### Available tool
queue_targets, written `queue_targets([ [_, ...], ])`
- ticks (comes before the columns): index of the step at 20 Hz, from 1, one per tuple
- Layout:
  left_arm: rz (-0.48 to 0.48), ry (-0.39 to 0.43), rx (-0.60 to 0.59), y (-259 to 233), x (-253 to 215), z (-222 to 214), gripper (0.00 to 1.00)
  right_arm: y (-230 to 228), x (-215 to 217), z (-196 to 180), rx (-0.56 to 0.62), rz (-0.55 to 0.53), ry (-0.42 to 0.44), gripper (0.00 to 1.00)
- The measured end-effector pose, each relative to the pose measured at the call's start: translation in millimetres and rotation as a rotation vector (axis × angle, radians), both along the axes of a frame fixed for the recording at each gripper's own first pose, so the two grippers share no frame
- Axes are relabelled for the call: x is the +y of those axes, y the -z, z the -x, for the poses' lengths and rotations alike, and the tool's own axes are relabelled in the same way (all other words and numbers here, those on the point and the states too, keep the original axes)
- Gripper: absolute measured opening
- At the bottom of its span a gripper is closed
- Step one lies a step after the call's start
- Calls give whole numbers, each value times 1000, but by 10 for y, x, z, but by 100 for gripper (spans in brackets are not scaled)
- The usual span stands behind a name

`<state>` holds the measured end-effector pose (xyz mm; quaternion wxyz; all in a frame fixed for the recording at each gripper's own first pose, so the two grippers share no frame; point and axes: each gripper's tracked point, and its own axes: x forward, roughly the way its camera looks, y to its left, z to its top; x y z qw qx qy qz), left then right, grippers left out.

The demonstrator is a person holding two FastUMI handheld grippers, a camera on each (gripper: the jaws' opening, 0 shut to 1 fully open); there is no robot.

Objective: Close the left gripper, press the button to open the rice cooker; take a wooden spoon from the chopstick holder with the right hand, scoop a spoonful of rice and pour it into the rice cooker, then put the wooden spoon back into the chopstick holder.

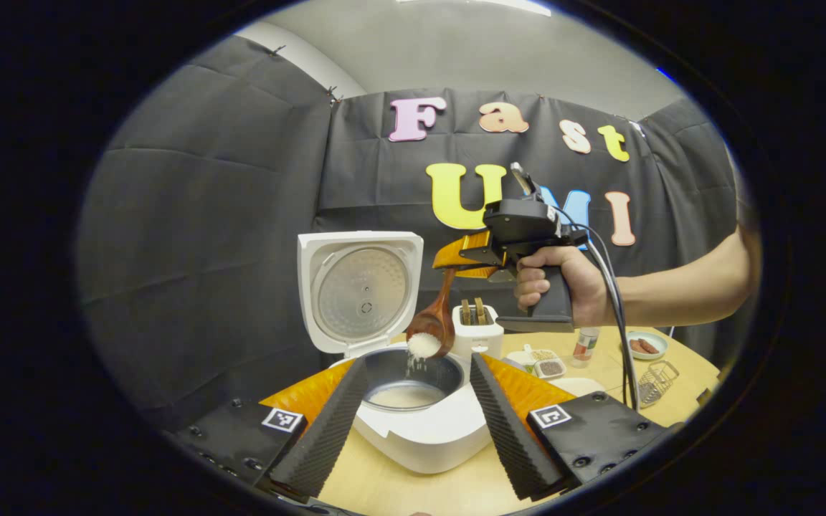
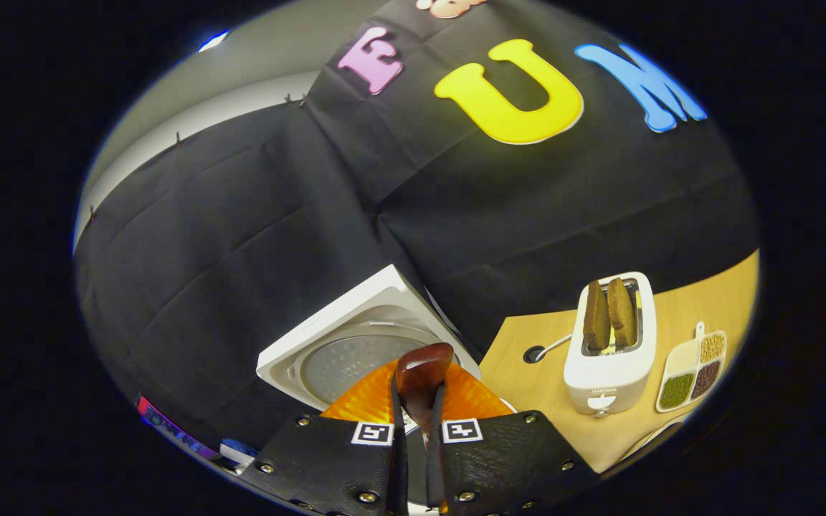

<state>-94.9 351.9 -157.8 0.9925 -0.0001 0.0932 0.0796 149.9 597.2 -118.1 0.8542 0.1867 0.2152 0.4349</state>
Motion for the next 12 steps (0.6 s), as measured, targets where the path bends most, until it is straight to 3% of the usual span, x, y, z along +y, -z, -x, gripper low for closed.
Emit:
queue_targets([
  [7, -30, -7, 23, 53, -53, 147, 99, -176, 382, 409, -377, 197, -194, 10],
  [9, -35, -3, 17, 28, -96, 155, 96, -223, 446, 532, -495, 241, -240, 10],
  [12, -26, -5, 10, 23, -107, 156, 99, -286, 472, 688, -584, 260, -275, 11],
])
